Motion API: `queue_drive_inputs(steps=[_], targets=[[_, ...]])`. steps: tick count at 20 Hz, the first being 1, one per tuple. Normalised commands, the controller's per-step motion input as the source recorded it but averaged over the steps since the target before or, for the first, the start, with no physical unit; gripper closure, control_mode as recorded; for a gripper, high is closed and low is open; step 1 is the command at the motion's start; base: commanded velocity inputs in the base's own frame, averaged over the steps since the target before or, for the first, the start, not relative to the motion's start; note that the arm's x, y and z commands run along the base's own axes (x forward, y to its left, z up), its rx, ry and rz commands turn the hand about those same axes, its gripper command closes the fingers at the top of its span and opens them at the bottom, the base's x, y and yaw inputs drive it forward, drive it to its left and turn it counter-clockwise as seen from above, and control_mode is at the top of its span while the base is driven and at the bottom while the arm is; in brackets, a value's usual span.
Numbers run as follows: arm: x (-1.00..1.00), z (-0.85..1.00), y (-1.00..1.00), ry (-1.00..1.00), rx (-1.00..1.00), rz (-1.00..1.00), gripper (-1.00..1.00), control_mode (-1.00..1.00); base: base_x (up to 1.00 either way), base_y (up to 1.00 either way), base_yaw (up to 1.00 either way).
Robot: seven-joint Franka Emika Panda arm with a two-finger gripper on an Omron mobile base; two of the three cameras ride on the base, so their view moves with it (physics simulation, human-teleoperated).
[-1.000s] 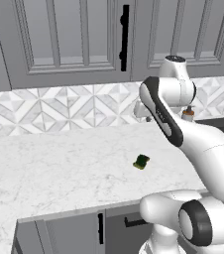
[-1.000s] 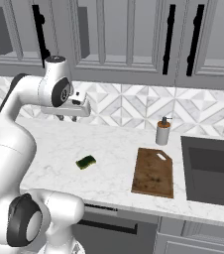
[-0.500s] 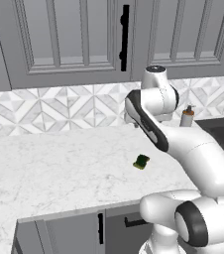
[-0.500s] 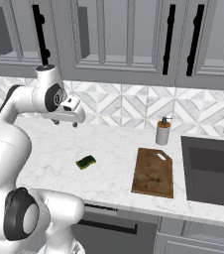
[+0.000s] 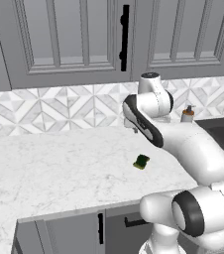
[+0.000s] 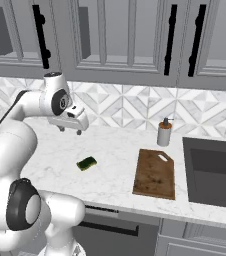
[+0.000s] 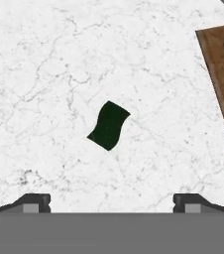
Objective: Pick up the sponge from the counter and clean the cutting board by briefly scrubbing or pressing down on the cutting board. Once finished, release the sponge.
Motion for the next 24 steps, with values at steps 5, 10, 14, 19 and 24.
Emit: queue_drive_inputs(steps=[5,10,14,19,24], targets=[[0.19,-0.28,0.00,0.10,0.00,-0.06,-1.00,-1.00,0.00,0.00,0.00],[0.07,-0.29,-0.06,0.08,0.00,-0.07,-1.00,-1.00,0.00,0.00,0.00],[0.25,-0.60,-0.03,0.03,0.00,-0.06,-1.00,-1.00,0.00,0.00,0.00],[0.14,-0.72,0.00,0.01,0.04,-0.06,-1.00,-1.00,0.00,0.00,0.00],[0.14,-0.32,0.00,0.00,0.14,-0.04,-1.00,-1.00,0.00,0.00,0.00]])
